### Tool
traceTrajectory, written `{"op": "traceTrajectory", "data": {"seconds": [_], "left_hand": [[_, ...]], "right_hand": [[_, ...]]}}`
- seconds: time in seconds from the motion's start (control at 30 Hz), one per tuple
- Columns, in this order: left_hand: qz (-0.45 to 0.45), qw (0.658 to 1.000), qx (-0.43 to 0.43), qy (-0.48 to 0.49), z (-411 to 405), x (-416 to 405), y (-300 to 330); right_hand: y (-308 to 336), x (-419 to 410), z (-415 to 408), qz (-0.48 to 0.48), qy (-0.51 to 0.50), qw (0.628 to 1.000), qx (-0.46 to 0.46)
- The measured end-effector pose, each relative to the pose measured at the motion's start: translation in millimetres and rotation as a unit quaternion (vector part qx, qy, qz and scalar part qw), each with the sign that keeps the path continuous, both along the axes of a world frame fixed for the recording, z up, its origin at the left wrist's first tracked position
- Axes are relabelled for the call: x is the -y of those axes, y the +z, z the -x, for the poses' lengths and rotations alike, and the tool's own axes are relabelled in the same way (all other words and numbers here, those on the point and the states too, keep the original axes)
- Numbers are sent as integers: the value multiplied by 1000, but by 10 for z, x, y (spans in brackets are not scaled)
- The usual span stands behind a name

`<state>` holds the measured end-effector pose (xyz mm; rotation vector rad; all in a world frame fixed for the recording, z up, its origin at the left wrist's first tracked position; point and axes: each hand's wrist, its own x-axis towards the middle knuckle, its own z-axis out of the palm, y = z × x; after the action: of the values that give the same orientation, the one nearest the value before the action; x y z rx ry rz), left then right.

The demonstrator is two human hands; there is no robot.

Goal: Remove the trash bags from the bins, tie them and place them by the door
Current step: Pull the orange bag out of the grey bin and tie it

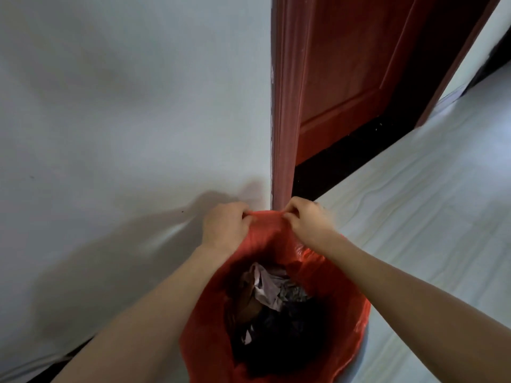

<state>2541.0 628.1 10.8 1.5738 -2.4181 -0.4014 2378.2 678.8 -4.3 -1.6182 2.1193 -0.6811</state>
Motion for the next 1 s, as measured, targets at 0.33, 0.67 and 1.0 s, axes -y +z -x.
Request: {"op": "traceTrajectory", "data": {"seconds": [0.33,0.67,1.0], "left_hand": [[80,979,136,-130,-130,-371,118],[65,985,79,-139,-814,-563,106],[-121,978,-85,144,-1057,-1382,-222]], "right_hand": [[341,-633,-40,-36,165,939,-299],[349,-1342,349,-80,102,929,-346],[11,-1747,-111,-21,-189,981,45]]}}
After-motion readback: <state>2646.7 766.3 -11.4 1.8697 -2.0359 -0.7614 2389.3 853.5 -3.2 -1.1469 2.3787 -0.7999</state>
